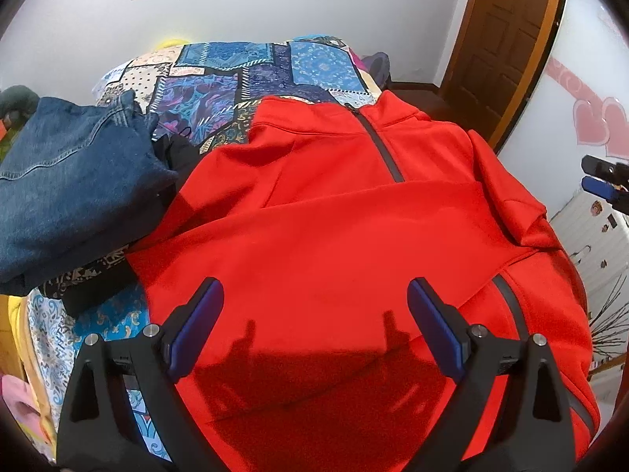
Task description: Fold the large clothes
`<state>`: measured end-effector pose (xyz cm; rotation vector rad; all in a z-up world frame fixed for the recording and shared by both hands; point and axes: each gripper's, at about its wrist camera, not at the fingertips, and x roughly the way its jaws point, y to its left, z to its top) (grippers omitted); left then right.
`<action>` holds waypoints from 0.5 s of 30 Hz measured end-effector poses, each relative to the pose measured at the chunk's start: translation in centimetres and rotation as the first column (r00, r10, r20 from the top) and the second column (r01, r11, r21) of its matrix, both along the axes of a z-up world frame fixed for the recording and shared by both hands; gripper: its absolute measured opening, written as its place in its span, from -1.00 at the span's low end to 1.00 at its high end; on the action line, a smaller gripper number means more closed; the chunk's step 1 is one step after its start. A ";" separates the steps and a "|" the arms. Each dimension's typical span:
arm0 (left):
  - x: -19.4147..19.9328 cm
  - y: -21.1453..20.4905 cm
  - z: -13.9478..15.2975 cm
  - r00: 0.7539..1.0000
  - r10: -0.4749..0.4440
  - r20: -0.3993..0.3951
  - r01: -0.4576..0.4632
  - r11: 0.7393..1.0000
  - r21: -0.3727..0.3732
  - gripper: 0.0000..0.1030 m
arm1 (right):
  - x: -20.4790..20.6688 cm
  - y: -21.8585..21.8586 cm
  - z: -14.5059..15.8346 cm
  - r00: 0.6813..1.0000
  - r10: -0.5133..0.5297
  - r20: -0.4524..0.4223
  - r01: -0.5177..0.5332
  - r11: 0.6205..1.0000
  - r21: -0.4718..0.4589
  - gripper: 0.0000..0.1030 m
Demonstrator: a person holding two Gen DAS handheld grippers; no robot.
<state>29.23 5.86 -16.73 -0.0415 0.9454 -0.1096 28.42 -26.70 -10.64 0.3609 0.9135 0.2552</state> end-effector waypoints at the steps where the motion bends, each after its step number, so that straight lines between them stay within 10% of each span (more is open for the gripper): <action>1: 0.1 -0.1 -0.1 1.000 -0.001 -0.002 0.001 1.000 0.000 0.84 | 0.2 -0.9 -0.5 0.999 -0.029 -0.020 0.029 0.999 0.026 0.26; 15: 1.8 -0.1 -1.8 0.997 0.061 -0.052 -0.060 0.998 0.023 0.84 | 4.7 -6.3 -10.8 0.924 -0.167 -0.344 0.251 0.944 0.215 0.26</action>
